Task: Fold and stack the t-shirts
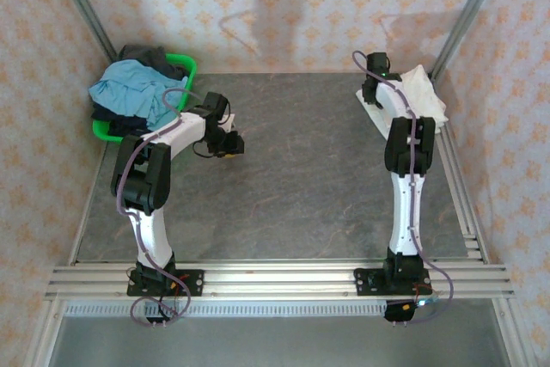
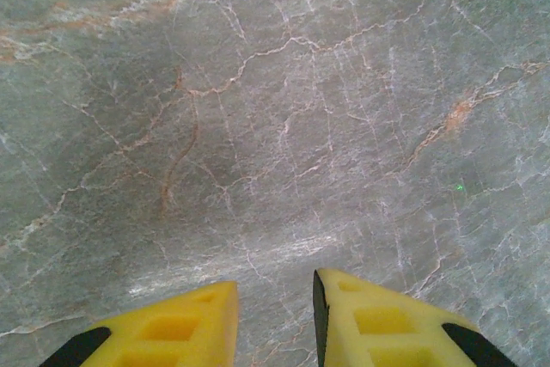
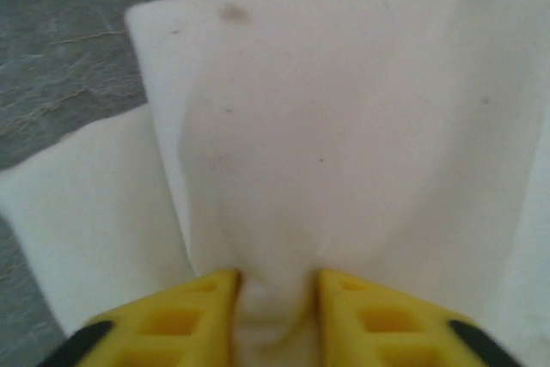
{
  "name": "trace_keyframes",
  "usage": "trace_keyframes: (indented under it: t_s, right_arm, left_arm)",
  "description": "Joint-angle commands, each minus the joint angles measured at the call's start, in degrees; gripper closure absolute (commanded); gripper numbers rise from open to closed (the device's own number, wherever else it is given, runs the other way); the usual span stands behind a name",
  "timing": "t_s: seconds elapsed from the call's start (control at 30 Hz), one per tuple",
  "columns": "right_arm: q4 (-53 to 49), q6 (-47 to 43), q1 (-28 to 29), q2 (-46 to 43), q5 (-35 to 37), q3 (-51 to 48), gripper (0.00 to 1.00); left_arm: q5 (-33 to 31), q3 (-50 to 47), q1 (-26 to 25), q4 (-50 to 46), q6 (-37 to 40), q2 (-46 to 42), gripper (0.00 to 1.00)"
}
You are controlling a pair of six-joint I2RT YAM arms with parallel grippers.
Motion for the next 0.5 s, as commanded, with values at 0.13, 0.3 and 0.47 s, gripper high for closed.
trace_keyframes:
  t_s: [0.13,0.3,0.47]
  right_arm:
    - [-0.6,0.9,0.3,-5.8,2.5,-2.3,1.00]
    - [7.5,0.6,0.3,-15.3,2.0,-12.8,1.00]
    - [17.8,-0.2,0.2,-23.6,0.2,-25.8,1.00]
  left_arm:
    - [0.2,-0.5,0.8,-0.5,1.3,-0.4,0.71]
    - [0.2,-0.6,0.7,-0.4,1.3,-0.4,0.70]
    - [0.5,-0.5,0.8,-0.3,1.4,-0.2,0.71]
